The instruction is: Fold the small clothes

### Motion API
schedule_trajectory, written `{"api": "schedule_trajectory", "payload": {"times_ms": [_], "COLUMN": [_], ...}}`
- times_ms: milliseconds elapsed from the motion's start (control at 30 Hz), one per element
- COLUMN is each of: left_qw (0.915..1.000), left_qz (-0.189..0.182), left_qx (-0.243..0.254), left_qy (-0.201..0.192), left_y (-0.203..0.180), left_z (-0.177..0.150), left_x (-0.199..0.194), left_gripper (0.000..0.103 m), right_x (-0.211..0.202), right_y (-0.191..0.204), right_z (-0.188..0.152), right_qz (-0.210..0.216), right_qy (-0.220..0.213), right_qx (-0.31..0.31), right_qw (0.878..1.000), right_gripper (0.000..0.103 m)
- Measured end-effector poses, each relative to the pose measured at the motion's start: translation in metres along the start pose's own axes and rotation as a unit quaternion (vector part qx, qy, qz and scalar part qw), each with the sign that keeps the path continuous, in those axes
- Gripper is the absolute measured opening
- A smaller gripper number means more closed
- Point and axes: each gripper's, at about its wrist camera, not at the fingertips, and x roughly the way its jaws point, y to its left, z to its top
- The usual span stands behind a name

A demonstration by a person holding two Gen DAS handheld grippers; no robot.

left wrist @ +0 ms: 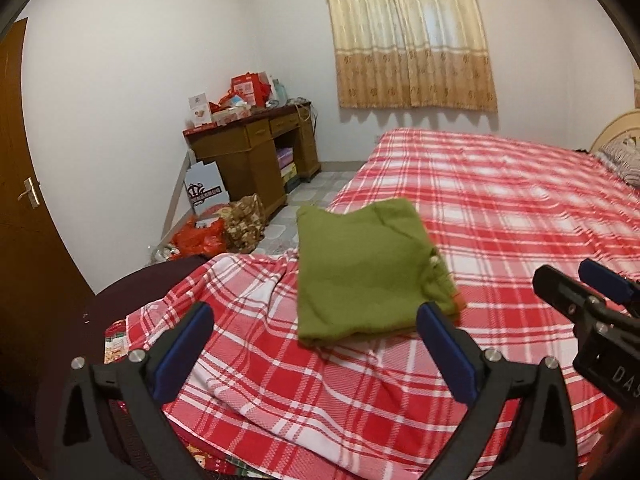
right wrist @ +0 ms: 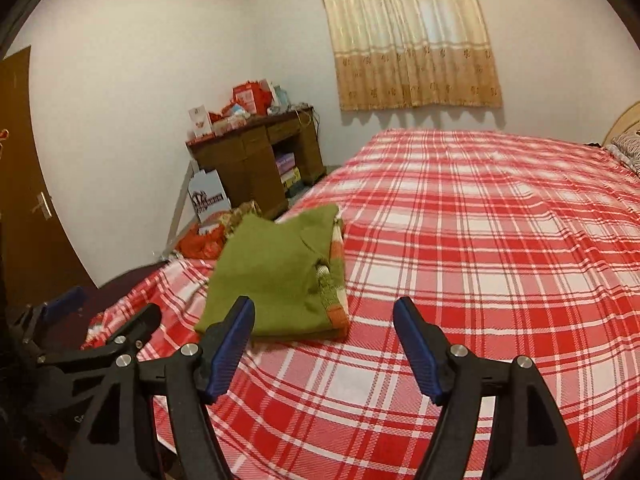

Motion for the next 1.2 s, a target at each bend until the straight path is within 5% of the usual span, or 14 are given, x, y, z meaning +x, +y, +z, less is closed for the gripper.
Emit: {"api": "schedule_trajectory", "payload": {"times_ms": [633,1200], "left_qw": [0.9960,0.9952], "left_qz": [0.027,0.027], "left_qx": [-0.019,-0.017], "left_qy": [-0.083,-0.093], "left_y": [-0.004,-0.008], "left_z": [0.016,0.013], "left_x": [-0.064,-0.071], "left_gripper": [0.103,0.103], "right_x": [-0.088,-0.097], "right_y": [0.011,0.013], "right_z": [0.017,0.015], "right_qz": [-0.035,-0.045], "right_qy": [-0.134,-0.148], "right_qx": [-0.008,-0.011], "right_qw": [0.990,0.988], "right_gripper": [0.083,0.086]}}
